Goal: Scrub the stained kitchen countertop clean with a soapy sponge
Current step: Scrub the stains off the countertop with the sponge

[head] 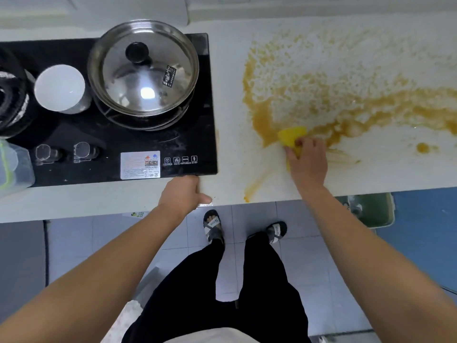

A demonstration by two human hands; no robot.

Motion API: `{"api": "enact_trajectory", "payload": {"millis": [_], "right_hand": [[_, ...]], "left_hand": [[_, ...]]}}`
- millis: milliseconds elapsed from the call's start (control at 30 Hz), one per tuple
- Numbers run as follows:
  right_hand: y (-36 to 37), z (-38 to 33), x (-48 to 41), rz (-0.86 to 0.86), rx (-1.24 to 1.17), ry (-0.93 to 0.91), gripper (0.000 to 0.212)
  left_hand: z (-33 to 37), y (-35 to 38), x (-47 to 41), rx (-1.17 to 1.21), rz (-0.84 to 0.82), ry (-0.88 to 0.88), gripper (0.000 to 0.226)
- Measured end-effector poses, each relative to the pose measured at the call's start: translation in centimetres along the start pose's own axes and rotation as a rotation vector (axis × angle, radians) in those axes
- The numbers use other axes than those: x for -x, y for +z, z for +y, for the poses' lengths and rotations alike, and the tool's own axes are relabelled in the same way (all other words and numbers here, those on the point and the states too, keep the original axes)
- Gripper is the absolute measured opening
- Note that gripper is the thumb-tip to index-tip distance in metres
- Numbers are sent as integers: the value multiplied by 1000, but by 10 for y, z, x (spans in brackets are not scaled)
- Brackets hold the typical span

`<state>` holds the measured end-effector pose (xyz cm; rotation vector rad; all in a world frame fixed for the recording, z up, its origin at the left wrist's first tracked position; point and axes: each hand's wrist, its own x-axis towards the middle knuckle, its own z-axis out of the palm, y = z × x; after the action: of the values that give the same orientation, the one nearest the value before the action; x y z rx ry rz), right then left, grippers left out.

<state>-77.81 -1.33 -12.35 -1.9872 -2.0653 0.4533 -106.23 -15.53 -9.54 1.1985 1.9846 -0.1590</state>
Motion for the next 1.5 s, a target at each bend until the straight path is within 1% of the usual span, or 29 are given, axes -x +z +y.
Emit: {"api": "enact_trajectory", "payload": {"millis": [67,100,167,233,300,367,467,500,533,567,667,700,733,767,867,900,933,1000,1033,1067,1100,1133,1200,1233,1267,1300,1400,1433,1500], "right_hand": [[-4,-4,10,15,-26,52,27],[0,-11,24,-14,-27,-18,26],[10,-30,61,-104,-45,-271,24],[26,-47,91,-213,5,-620,23],[36,-54,88,-286,77,-805,22],[36,-58,57,-266,97,-666,22],[22,-55,2,-90,55,-170,26],[19,-54,-6,-36,49,-83,30],[16,-57,-4,-38,53,-80,35],[16,-62,5,-106,74,-168,41],[21,-73,56,-385,174,-754,49],[25,-70,62,-405,192,-862,48],[27,-66,55,-392,184,-866,47],[29,-61,42,-344,166,-781,44],[22,-49,-3,-79,84,-244,39],[21,-49,-5,-59,78,-186,41],[22,-53,0,-113,106,-274,43],[27,-60,28,-320,153,-756,45],[27,-59,36,-365,182,-964,42],[26,-55,32,-389,194,-1029,39],[24,-52,20,-408,195,-949,39],[25,-47,4,-351,193,-797,39],[25,-37,-28,-121,140,-371,37],[22,-38,-36,-15,135,-228,37],[23,-44,-37,19,117,-183,38],[24,-51,-32,-51,108,-241,40],[33,-73,11,-286,131,-794,44],[32,-72,18,-312,130,-878,43],[33,-60,9,-279,105,-810,39]], "left_hand": [[-8,5,6,41,53,37,48],[-12,9,8,42,92,67,49],[-18,18,14,29,189,159,44],[-22,25,19,94,283,212,35],[-22,27,22,165,355,254,26],[-22,26,21,185,396,289,20],[-25,22,14,193,426,348,14],[-26,20,12,192,432,381,14],[-26,20,9,178,441,425,16],[-24,18,5,159,456,472,19],[-11,8,-5,137,529,561,26],[-4,5,-12,132,545,576,28],[3,0,-18,116,551,586,29],[11,-4,-25,94,553,592,29],[30,-13,-48,59,543,585,27],[34,-15,-56,57,531,579,26],[35,-16,-62,53,518,568,24],[33,-17,-73,35,512,518,23],[31,-17,-76,24,524,488,24],[30,-17,-78,3,541,468,26],[30,-16,-79,-22,560,462,27],[29,-15,-79,-47,574,461,28],[29,-12,-80,-71,583,458,29],[29,-12,-80,-73,583,453,30],[28,-12,-80,-76,583,448,30],[29,-12,-80,-83,585,443,30],[31,-12,-81,-111,614,399,25],[32,-12,-81,-116,617,379,23],[33,-12,-81,-122,615,353,20]]}}
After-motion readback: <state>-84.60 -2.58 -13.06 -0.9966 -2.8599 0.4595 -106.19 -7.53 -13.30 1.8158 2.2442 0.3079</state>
